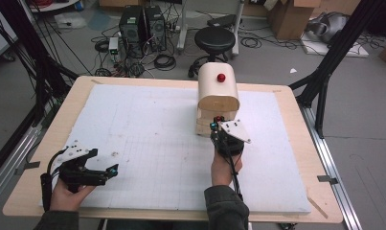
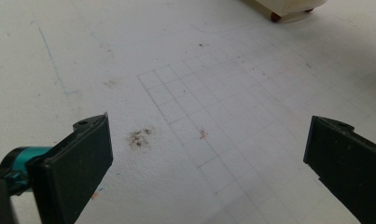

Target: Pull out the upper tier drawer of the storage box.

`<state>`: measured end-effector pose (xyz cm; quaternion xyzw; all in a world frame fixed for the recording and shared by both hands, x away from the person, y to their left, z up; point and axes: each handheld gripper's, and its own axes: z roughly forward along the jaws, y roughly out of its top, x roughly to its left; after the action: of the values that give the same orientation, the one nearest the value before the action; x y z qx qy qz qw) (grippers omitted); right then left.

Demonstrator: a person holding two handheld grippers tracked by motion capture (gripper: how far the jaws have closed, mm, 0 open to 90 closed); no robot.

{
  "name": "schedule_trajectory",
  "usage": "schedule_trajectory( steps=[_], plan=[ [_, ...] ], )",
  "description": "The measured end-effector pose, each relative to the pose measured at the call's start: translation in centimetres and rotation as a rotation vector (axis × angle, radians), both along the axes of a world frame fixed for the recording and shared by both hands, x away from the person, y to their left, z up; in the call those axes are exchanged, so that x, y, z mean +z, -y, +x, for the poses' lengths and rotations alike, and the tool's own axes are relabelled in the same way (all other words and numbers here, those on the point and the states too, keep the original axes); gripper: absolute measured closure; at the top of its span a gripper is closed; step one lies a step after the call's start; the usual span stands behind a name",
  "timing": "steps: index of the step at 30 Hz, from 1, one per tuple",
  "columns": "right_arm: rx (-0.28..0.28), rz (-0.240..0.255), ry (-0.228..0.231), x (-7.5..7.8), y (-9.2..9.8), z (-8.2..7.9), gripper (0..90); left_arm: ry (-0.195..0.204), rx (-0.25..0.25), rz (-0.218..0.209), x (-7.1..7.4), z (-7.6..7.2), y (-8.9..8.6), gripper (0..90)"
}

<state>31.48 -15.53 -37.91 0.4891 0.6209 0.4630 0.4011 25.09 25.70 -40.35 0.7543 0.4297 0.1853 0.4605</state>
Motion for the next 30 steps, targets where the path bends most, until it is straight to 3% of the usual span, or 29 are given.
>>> schedule_trajectory(
  steps=[22, 30],
  plan=[
    [0.052, 0.044, -0.012, 0.0, 0.8, -1.3, 72.3, 0.000, 0.000, 0.000, 0.0, -0.1, 0.0, 1.7],
    [0.064, 0.037, -0.012, 0.1, 1.0, -1.8, 72.3, 0.000, -0.001, 0.003, 0.1, -0.1, 0.0, 1.7]
  ],
)
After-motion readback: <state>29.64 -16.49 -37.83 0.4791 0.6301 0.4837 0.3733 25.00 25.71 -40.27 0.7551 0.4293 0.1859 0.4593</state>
